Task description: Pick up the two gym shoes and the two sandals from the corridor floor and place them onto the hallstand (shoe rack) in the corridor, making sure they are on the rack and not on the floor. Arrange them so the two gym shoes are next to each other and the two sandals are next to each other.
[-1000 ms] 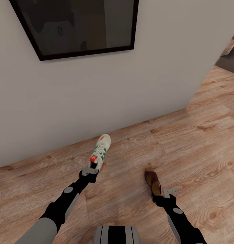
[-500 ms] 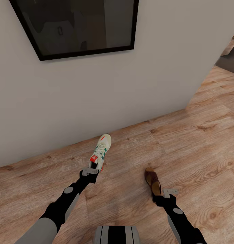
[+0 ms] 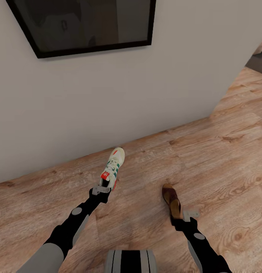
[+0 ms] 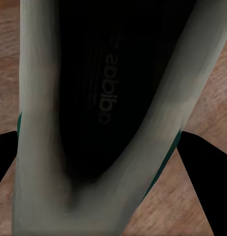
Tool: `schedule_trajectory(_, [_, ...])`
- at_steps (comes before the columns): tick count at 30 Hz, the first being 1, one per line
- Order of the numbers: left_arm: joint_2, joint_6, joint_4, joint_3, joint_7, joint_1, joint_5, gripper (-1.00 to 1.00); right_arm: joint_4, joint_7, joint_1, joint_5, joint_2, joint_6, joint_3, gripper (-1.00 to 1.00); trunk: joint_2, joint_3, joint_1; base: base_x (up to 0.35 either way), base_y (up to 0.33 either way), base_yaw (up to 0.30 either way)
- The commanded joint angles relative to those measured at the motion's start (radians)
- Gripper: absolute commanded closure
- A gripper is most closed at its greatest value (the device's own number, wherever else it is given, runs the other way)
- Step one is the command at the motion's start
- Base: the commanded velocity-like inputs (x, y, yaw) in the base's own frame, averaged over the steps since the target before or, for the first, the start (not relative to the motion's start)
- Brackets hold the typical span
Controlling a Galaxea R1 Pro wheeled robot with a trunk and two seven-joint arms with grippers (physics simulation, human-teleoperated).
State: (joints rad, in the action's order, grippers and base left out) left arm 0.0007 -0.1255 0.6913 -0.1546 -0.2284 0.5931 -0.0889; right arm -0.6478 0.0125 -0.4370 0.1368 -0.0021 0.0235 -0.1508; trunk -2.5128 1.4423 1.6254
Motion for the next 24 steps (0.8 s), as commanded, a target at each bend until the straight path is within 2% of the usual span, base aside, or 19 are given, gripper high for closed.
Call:
schedule_trajectory(1, [0.001, -0.001, 0.011, -0.002, -0.003, 0.001, -0.009, 1.0, -0.001, 0.001, 0.0, 0.01, 0.001, 0.003, -0.003, -1.0, 0.0, 0.006, 0.0, 0.0, 0.0, 0.0])
schedule_trajectory(19, [0.001, 0.0, 0.017, -0.014, -0.003, 0.001, -0.009, 1.0, -0.003, 0.001, 0.0, 0.009, 0.001, 0.003, -0.003, -1.0, -0.005, 0.104, 0.008, 0.0, 0.0, 0.0])
schedule_trajectory(24, [0.001, -0.001, 0.017, -0.015, -0.003, 0.001, -0.009, 1.0, -0.003, 0.001, 0.0, 0.009, 0.001, 0.002, -0.003, -1.0, -0.005, 0.11, 0.008, 0.0, 0.0, 0.0])
